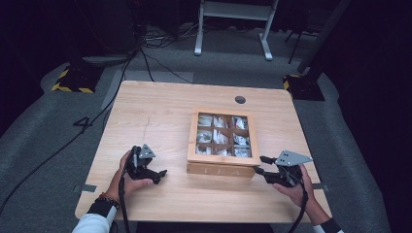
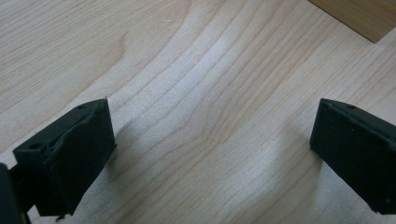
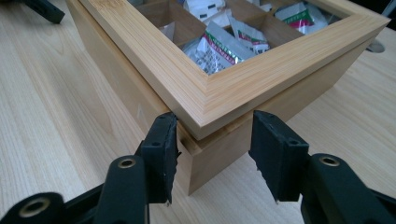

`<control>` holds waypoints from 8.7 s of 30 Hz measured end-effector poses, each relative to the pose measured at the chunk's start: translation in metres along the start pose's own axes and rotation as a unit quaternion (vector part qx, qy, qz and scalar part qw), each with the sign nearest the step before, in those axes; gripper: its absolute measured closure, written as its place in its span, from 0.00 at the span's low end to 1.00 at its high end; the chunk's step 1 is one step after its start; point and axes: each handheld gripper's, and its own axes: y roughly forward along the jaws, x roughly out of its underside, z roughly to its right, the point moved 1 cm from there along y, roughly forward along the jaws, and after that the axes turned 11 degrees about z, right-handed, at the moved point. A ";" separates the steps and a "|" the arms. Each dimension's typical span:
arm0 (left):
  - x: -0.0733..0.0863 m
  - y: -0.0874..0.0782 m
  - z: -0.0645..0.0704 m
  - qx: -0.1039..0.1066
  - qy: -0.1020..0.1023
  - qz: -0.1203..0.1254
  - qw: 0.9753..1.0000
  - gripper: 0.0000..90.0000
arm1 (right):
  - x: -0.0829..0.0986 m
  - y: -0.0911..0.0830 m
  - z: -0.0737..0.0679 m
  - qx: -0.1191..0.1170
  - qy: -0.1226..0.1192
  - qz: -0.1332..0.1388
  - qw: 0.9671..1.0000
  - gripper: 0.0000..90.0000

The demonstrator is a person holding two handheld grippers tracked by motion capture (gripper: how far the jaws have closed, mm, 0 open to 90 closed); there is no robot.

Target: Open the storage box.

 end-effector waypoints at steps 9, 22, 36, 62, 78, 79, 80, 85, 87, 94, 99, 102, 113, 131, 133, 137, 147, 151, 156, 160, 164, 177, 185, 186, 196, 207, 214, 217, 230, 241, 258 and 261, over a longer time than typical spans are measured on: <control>-0.001 0.001 0.002 0.002 0.002 -0.002 1.000 0.00 | -0.012 -0.006 -0.001 0.014 -0.019 0.034 0.999 0.57; -0.011 -0.005 0.006 0.033 0.014 0.020 0.999 0.19 | -0.020 -0.008 -0.002 0.026 -0.032 0.052 0.998 0.55; -0.084 -0.021 0.035 0.045 0.103 0.134 0.985 0.22 | -0.032 -0.010 0.004 0.021 -0.020 0.065 0.997 0.53; -0.135 -0.019 0.058 0.065 0.204 0.215 0.953 0.47 | -0.055 -0.011 0.016 0.027 0.008 0.089 0.996 0.52; -0.154 -0.022 0.050 0.076 0.207 0.238 0.946 0.55 | -0.064 -0.017 0.028 0.057 0.039 0.116 0.991 0.50; -0.156 -0.022 0.050 0.079 0.203 0.238 0.946 0.56 | -0.063 -0.018 0.030 0.060 0.042 0.116 0.990 0.49; -0.157 -0.022 0.049 0.079 0.201 0.240 0.947 0.56 | -0.063 -0.018 0.030 0.060 0.042 0.116 0.990 0.49; -0.165 -0.023 0.043 0.085 0.189 0.252 0.945 0.56 | -0.060 -0.019 0.034 0.070 0.050 0.116 0.990 0.48; -0.167 -0.023 0.040 0.087 0.186 0.257 0.944 0.56 | -0.060 -0.019 0.035 0.071 0.052 0.117 0.989 0.48; -0.177 -0.022 0.032 0.094 0.167 0.273 0.943 0.56 | -0.053 -0.017 0.037 0.071 0.051 0.105 0.991 0.47; -0.185 -0.022 0.026 0.097 0.152 0.283 0.942 0.56 | -0.047 -0.016 0.038 0.066 0.050 0.096 0.992 0.46; -0.189 -0.021 0.023 0.096 0.149 0.288 0.941 0.57 | -0.045 -0.015 0.038 0.064 0.050 0.091 0.993 0.45; -0.200 -0.014 0.011 0.096 0.128 0.301 0.940 0.58 | -0.039 -0.010 0.038 0.056 0.054 0.078 0.994 0.43; -0.218 0.001 -0.012 0.077 0.092 0.312 0.942 0.68 | -0.030 -0.005 0.041 0.041 0.062 0.069 0.995 0.42; -0.220 0.003 -0.014 0.076 0.086 0.316 0.942 0.68 | -0.030 -0.005 0.042 0.041 0.063 0.067 0.995 0.42; -0.222 0.007 -0.018 0.074 0.076 0.317 0.942 0.68 | -0.029 -0.004 0.042 0.041 0.062 0.066 0.995 0.42; -0.222 0.022 -0.026 0.069 0.051 0.307 0.948 0.68 | -0.028 -0.002 0.041 0.037 0.059 0.063 0.996 0.42; -0.221 0.029 -0.028 0.067 0.046 0.298 0.951 0.67 | -0.028 -0.001 0.040 0.036 0.055 0.059 0.996 0.42; -0.219 0.037 -0.032 0.071 0.036 0.295 0.952 0.66 | -0.027 0.000 0.041 0.033 0.055 0.058 0.996 0.42; -0.219 0.042 -0.035 0.067 0.025 0.297 0.952 0.66 | -0.027 0.001 0.040 0.032 0.053 0.057 0.996 0.42; -0.218 0.048 -0.036 0.061 0.020 0.288 0.956 0.65 | -0.026 0.001 0.040 0.031 0.052 0.055 0.997 0.42; -0.216 0.066 -0.043 0.045 -0.002 0.274 0.961 0.65 | -0.025 0.003 0.040 0.026 0.050 0.050 0.997 0.41; -0.213 0.074 -0.045 0.040 -0.014 0.268 0.963 0.65 | -0.024 0.004 0.040 0.027 0.050 0.047 0.997 0.41; -0.213 0.075 -0.045 0.038 -0.016 0.268 0.963 0.65 | -0.024 0.004 0.040 0.026 0.050 0.048 0.997 0.41; -0.210 0.088 -0.049 0.029 -0.021 0.233 0.972 0.65 | -0.021 0.006 0.039 0.022 0.050 0.039 0.998 0.41; -0.208 0.094 -0.050 0.016 -0.030 0.223 0.974 0.66 | -0.017 0.010 0.037 0.016 0.046 0.028 0.998 0.40; -0.203 0.101 -0.052 0.000 -0.030 0.201 0.979 0.70 | -0.016 0.012 0.036 0.014 0.045 0.023 0.999 0.40; -0.201 0.104 -0.052 -0.005 -0.031 0.197 0.980 0.69 | -0.016 0.012 0.036 0.015 0.045 0.022 0.999 0.40; -0.196 0.112 -0.052 -0.021 -0.043 0.182 0.982 0.69 | -0.011 0.018 0.034 0.011 0.042 0.009 0.999 0.39; -0.185 0.122 -0.053 -0.020 -0.048 0.156 0.986 0.69 | -0.011 0.018 0.034 0.011 0.042 0.009 0.999 0.39; -0.196 0.090 -0.051 -0.024 -0.013 0.165 0.986 0.72 | -0.014 0.016 0.034 0.013 0.037 0.017 0.999 0.40; -0.196 0.076 -0.049 -0.021 0.002 0.170 0.985 0.70 | -0.016 0.015 0.034 0.013 0.038 0.020 0.999 0.40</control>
